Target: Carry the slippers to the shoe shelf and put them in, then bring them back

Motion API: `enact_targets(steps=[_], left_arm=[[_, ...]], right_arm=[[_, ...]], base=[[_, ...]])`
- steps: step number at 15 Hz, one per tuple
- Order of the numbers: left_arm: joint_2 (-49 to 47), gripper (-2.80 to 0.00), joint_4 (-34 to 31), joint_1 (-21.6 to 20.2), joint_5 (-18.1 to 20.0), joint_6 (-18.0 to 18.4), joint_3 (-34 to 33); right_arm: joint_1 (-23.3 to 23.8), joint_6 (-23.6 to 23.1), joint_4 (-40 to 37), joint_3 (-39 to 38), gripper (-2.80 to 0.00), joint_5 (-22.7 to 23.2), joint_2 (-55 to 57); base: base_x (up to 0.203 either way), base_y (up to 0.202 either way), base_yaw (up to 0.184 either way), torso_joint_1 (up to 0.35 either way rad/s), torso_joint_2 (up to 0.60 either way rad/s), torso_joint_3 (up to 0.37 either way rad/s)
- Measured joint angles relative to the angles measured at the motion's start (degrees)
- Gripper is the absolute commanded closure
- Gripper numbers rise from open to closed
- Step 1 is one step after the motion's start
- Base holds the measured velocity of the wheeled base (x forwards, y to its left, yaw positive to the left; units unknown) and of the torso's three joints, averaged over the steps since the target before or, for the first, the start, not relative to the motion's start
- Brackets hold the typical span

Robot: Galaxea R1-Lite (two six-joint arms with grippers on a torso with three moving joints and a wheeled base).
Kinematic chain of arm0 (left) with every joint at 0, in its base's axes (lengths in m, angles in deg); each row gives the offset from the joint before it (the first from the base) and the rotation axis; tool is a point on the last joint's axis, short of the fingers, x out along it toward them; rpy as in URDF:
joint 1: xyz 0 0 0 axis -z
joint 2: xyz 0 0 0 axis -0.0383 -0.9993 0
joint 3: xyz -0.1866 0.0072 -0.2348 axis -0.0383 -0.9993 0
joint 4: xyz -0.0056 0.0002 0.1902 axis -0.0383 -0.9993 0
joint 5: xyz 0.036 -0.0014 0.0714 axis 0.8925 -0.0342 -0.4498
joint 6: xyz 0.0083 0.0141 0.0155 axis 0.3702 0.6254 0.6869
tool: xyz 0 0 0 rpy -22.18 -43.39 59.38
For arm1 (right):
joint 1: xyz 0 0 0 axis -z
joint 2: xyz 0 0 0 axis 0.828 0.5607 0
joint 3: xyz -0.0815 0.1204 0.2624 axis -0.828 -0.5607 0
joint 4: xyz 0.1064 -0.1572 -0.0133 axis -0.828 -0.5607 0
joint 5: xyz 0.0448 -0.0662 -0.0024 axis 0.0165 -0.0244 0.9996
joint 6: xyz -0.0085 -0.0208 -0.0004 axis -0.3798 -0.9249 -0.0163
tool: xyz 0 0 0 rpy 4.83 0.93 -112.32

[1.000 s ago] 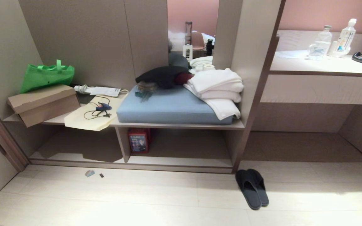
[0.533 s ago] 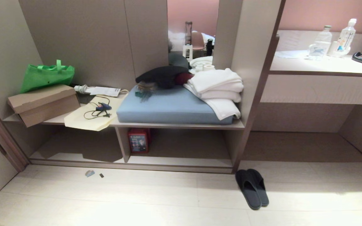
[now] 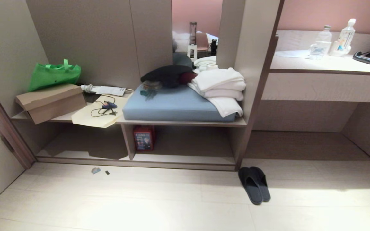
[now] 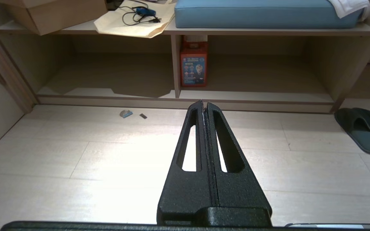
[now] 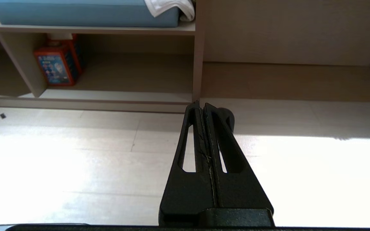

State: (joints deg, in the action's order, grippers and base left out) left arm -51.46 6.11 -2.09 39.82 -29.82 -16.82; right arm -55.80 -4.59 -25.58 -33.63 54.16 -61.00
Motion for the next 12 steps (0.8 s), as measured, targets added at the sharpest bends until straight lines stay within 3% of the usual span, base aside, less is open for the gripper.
enact_targets(steps=[12], left_arm=[[0.0,0.00,0.1,-0.1,0.0,-0.4,0.0]], right_arm=[[0.0,-1.2,-0.1,0.0,0.00,0.3,0.0]], base=[[-0.194,0.000,0.001,0.004,0.00,0.003]])
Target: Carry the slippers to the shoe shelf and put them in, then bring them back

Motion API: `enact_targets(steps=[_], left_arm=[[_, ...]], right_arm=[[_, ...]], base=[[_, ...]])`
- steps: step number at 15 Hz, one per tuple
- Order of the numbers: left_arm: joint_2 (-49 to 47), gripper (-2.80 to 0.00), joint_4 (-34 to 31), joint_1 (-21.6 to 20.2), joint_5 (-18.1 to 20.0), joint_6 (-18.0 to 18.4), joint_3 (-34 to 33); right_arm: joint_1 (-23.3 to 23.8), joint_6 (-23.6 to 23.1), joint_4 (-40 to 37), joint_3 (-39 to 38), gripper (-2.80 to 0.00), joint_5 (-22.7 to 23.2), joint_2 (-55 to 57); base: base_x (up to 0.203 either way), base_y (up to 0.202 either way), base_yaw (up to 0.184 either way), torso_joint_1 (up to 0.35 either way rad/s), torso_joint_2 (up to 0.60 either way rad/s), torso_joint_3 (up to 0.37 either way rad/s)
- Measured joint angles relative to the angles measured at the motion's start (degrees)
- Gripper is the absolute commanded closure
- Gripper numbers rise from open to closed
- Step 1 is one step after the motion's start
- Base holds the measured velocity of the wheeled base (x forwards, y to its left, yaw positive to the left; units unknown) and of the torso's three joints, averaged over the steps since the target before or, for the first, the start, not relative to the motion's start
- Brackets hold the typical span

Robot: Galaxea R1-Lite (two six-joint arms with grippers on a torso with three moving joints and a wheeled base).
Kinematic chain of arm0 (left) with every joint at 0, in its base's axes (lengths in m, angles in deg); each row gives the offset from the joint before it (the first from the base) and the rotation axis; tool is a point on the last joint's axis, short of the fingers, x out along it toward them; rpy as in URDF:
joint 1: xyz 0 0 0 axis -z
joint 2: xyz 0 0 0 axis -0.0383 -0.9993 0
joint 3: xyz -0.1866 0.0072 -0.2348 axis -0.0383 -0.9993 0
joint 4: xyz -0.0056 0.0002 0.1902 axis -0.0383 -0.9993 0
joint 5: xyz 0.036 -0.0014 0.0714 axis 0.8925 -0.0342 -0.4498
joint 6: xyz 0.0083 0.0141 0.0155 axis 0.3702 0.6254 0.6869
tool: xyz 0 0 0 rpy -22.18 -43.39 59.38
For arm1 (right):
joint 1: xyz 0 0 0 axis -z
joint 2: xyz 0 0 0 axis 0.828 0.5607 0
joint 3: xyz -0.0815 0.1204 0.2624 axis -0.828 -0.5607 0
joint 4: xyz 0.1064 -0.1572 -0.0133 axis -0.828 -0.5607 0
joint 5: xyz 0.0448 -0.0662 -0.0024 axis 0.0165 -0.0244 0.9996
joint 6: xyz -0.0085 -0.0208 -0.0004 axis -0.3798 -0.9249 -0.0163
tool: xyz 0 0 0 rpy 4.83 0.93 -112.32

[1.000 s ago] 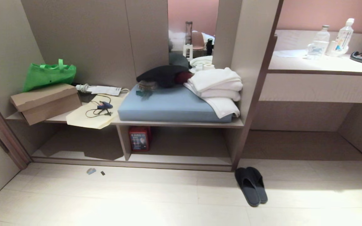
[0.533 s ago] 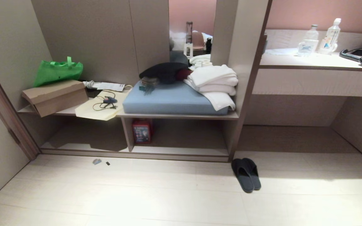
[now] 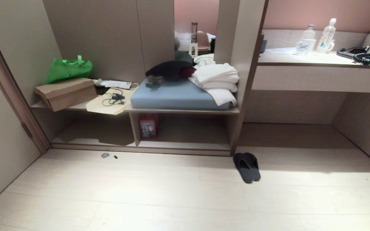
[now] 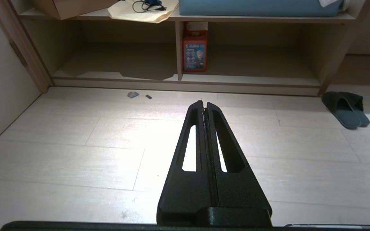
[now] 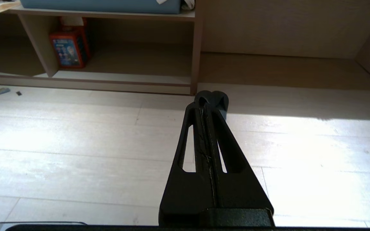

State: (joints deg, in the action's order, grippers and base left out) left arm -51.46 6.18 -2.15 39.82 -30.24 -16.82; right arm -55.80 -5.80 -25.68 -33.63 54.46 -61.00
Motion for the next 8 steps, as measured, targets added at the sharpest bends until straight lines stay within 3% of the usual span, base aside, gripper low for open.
enact_targets(steps=[2,8], left_arm=[[0.0,0.00,0.0,0.0,0.0,0.2,0.0],[0.0,0.00,-0.1,0.0,0.0,0.3,0.0]], right_arm=[[0.0,0.0,0.0,0.0,0.00,0.0,0.0],[0.0,0.1,0.0,0.0,0.00,0.0,0.0]], base=[[-0.167,0.000,0.001,-0.001,0.00,0.001],[0.000,0.000,0.000,0.000,0.00,0.000]])
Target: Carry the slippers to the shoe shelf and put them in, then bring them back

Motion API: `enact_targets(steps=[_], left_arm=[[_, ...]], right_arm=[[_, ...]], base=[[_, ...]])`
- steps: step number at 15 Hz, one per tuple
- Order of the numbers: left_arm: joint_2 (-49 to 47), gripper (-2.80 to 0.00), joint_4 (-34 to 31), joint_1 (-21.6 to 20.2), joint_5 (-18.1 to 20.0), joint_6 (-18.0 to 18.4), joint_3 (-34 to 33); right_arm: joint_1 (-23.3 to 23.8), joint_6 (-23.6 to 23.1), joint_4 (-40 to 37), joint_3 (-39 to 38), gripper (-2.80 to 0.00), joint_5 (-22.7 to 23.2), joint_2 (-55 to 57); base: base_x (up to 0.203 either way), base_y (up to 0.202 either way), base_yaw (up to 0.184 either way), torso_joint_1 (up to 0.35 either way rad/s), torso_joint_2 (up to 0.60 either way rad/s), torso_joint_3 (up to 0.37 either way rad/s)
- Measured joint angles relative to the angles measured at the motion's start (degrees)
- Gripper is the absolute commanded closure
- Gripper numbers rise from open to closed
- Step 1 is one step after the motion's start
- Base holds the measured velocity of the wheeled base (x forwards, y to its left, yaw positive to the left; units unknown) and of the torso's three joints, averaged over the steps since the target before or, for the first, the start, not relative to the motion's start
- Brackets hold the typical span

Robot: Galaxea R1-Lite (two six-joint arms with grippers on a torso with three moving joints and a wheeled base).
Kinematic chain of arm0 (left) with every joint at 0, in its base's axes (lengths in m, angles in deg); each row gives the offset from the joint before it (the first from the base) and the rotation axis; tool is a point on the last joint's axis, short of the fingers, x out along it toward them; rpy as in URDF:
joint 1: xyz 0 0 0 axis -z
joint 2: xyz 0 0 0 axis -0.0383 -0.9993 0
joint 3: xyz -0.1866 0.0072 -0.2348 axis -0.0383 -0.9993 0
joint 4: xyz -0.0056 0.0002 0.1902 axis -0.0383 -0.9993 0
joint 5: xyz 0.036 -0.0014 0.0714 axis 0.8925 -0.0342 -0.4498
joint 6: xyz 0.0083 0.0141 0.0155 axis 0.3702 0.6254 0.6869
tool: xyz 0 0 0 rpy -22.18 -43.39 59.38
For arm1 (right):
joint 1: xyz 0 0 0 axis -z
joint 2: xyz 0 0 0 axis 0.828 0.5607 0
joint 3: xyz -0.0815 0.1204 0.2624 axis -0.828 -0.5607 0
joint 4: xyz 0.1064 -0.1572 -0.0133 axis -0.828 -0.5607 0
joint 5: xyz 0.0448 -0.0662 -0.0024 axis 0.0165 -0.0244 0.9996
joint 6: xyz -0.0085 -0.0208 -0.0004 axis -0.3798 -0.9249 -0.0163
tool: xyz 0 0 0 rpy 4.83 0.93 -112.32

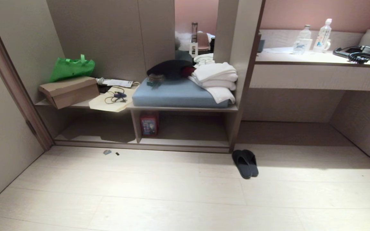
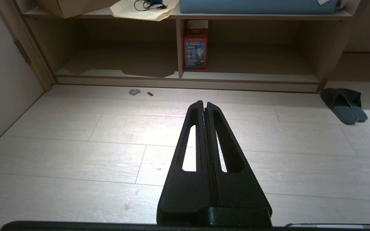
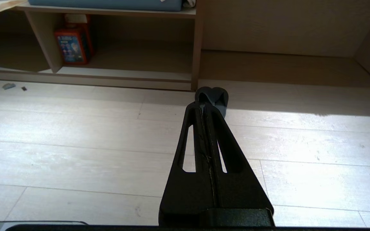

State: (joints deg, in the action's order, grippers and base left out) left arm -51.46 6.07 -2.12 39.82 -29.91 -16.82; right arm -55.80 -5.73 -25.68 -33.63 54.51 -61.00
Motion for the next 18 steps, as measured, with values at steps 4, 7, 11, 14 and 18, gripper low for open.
enact_targets(steps=[4,7,11,14,18], left_arm=[[0.0,0.00,0.0,0.0,0.0,0.0,0.0],[0.0,0.00,0.0,0.0,0.0,0.0,0.0],[0.0,0.00,0.0,0.0,0.0,0.0,0.0],[0.0,0.00,0.0,0.0,0.0,0.1,0.0],[0.0,0.00,0.0,0.0,0.0,0.1,0.0]], right_arm=[[0.0,0.0,0.0,0.0,0.00,0.0,0.0],[0.0,0.0,0.0,0.0,0.00,0.0,0.0],[0.0,0.1,0.0,0.0,0.00,-0.1,0.0],[0.0,0.3,0.0,0.0,0.00,-0.1,0.0],[0.0,0.5,0.1,0.0,0.00,-0.1,0.0]], base=[[0.000,0.000,0.000,0.000,0.00,0.000],[0.000,0.000,0.000,0.000,0.00,0.000],[0.000,0.000,0.000,0.000,0.00,0.000],[0.000,0.000,0.000,0.000,0.00,0.000],[0.000,0.000,0.000,0.000,0.00,0.000]])
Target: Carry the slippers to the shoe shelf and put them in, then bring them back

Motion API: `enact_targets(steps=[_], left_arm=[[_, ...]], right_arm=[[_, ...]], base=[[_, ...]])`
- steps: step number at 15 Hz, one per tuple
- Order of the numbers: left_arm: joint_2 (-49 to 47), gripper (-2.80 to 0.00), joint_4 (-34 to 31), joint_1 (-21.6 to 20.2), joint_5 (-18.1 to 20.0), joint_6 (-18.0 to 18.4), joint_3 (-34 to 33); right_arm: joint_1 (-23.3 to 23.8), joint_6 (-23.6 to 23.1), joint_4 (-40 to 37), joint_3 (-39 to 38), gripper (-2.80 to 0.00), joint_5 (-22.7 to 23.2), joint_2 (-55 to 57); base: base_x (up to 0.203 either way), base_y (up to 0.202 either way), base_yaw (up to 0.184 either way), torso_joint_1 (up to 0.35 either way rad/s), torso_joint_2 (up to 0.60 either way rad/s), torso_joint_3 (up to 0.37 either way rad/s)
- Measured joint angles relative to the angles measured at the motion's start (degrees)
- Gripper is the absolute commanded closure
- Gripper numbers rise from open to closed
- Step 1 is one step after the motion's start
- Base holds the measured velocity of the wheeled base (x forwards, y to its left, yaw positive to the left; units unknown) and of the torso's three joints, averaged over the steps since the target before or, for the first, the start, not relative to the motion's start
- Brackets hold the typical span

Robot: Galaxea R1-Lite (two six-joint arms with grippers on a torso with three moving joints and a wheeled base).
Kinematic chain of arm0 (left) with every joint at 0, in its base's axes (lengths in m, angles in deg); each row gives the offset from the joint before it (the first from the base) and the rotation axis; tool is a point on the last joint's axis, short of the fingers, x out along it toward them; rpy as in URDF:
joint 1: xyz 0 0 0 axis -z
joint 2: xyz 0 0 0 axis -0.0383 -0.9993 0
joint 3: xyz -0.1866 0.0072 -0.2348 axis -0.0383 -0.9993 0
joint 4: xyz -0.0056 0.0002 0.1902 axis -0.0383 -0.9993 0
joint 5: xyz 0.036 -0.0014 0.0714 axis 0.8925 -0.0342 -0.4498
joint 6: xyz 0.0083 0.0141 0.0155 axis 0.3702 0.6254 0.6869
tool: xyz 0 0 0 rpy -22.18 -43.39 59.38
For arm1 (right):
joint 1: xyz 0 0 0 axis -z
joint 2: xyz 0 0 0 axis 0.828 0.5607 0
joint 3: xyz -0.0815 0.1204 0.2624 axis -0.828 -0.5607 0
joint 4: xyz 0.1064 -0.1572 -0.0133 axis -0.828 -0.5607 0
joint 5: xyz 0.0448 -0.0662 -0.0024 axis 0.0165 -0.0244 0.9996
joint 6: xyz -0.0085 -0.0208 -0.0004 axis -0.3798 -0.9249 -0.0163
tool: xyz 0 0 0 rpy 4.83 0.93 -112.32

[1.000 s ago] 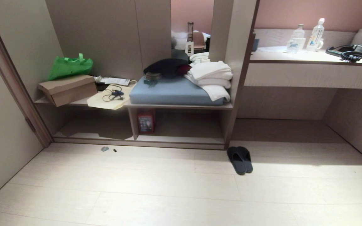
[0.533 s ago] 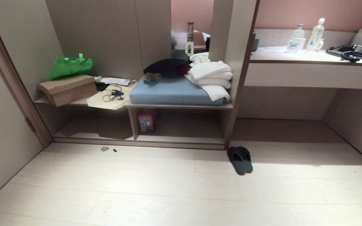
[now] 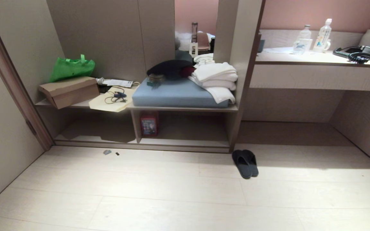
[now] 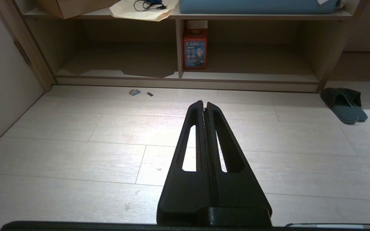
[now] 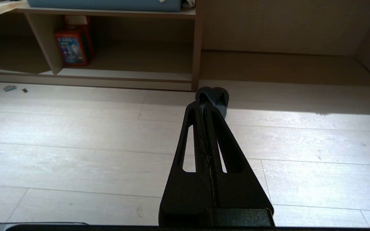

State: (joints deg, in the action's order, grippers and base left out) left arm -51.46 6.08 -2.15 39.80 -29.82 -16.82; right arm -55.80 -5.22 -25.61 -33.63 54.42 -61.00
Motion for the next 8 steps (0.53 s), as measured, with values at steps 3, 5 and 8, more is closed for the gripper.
enact_targets(steps=[3,5,8], left_arm=[[0.0,0.00,0.0,0.0,0.0,0.0,0.0],[0.0,0.00,0.0,0.0,0.0,0.0,0.0],[0.0,0.00,0.0,0.0,0.0,0.0,0.0]], right_arm=[[0.0,0.0,0.0,0.0,0.00,0.0,0.0],[0.0,0.0,0.0,0.0,0.00,0.0,0.0],[0.0,-0.1,0.0,0.0,0.00,0.0,0.0]], base=[[0.000,0.000,0.000,0.000,0.00,0.000],[0.000,0.000,0.000,0.000,0.00,0.000],[0.000,0.000,0.000,0.000,0.00,0.000]])
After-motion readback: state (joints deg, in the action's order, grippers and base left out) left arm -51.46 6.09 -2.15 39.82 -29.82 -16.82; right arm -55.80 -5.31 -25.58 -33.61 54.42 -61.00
